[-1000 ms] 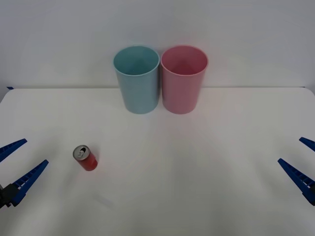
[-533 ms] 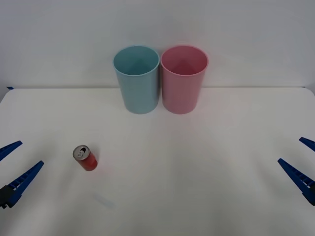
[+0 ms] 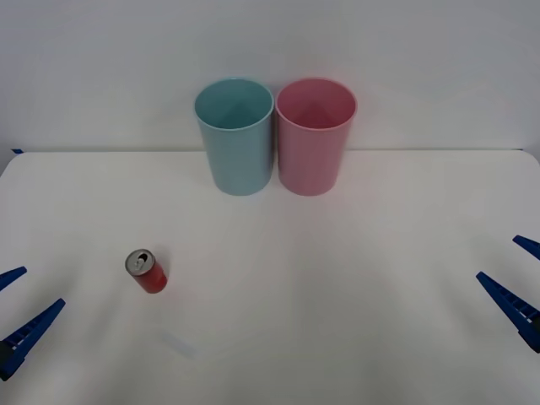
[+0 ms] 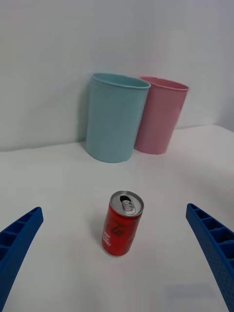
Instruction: Grasp the object on the table and drop it into the matching bin: aluminum can to the light blue bin, PET bottle to the pink bin.
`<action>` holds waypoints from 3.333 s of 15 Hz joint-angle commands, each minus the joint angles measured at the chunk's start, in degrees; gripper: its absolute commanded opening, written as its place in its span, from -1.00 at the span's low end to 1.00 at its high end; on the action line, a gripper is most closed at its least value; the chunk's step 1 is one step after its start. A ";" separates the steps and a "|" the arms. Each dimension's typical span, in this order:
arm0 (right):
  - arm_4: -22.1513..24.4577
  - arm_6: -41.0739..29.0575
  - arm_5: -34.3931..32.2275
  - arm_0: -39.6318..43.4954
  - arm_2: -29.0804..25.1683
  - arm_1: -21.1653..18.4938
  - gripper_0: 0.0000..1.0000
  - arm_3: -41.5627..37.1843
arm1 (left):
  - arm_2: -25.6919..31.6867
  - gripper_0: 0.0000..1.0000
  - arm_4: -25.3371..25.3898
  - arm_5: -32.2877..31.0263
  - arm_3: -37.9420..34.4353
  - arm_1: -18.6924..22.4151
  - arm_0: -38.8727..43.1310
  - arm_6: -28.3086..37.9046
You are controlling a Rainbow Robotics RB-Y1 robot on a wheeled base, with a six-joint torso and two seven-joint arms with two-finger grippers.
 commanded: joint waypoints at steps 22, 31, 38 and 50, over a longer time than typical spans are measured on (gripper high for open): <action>0.00 0.00 0.00 0.00 0.00 0.00 1.00 0.00 | -16.68 1.00 -1.22 21.76 1.59 -5.02 2.35 -14.30; 0.00 0.00 0.00 0.00 0.00 0.00 1.00 0.00 | -18.79 1.00 -2.19 21.94 9.93 -9.06 -5.82 -20.90; 0.00 0.00 0.00 0.00 0.00 0.00 1.00 0.00 | -19.76 1.00 -1.57 22.64 15.38 -10.55 -11.80 -22.65; 0.00 0.00 0.00 0.00 0.00 0.00 1.00 0.00 | -19.85 1.00 -4.30 27.48 19.08 -14.86 -18.65 -23.36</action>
